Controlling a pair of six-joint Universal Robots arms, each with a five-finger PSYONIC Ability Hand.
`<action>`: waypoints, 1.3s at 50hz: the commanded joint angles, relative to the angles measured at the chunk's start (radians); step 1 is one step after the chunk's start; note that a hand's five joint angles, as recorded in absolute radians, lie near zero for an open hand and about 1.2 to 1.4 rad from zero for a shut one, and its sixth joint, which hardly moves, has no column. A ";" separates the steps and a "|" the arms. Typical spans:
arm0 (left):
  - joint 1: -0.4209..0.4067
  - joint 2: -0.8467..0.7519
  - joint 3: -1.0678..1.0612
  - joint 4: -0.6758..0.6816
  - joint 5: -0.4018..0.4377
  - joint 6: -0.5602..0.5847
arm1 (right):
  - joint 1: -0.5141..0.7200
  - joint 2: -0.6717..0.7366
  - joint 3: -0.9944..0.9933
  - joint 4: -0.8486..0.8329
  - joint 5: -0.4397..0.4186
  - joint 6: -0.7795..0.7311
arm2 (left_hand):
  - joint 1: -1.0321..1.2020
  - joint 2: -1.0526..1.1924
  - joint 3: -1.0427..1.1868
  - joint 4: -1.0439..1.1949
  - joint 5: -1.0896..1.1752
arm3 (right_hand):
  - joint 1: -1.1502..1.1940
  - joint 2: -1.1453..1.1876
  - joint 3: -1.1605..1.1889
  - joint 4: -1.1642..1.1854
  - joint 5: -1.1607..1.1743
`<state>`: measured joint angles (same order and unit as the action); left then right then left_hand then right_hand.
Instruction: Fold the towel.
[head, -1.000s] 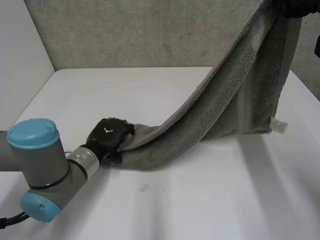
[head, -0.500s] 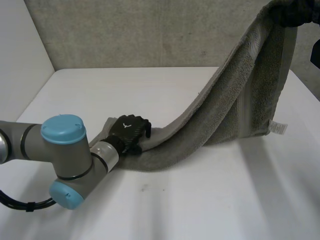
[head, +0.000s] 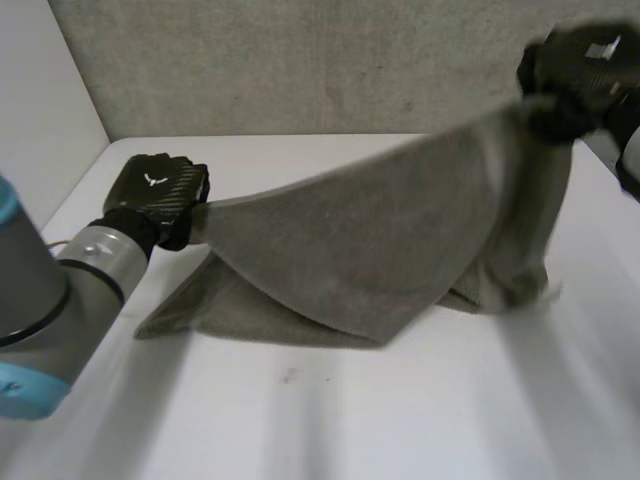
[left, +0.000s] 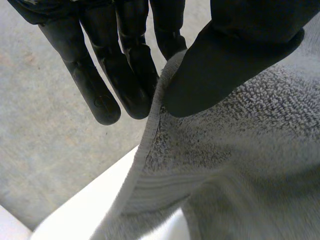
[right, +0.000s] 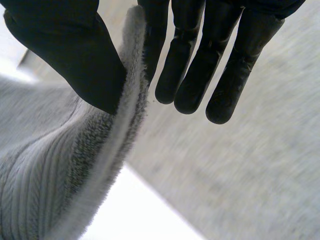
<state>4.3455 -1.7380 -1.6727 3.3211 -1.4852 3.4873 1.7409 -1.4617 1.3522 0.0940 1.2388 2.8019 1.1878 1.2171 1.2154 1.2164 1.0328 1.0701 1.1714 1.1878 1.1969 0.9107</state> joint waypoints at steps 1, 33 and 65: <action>0.035 0.020 0.005 -0.234 0.006 0.232 | 0.003 0.125 0.015 0.235 -0.013 -0.333 | 0.209 0.179 0.181 0.180 0.189 | 0.326 0.225 0.208 0.199 0.311; 0.051 -0.232 0.475 0.631 -0.001 0.171 | 0.080 0.298 -0.289 -0.839 0.199 -0.133 | 0.209 0.179 0.181 0.180 0.189 | 0.326 0.225 0.208 0.199 0.311; 0.054 -0.380 -0.085 0.276 0.009 0.213 | -0.029 0.432 0.076 -0.132 -0.025 -0.292 | 0.042 0.013 0.015 0.014 0.023 | 0.326 0.225 0.208 0.199 0.311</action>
<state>4.4018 -2.0819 -1.7509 3.5916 -1.4758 3.6977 1.7545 -1.0142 1.3749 -0.0589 1.2096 2.5385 1.1934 1.2184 1.2167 1.2170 1.0373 1.0691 1.1716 1.1923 1.1977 0.9179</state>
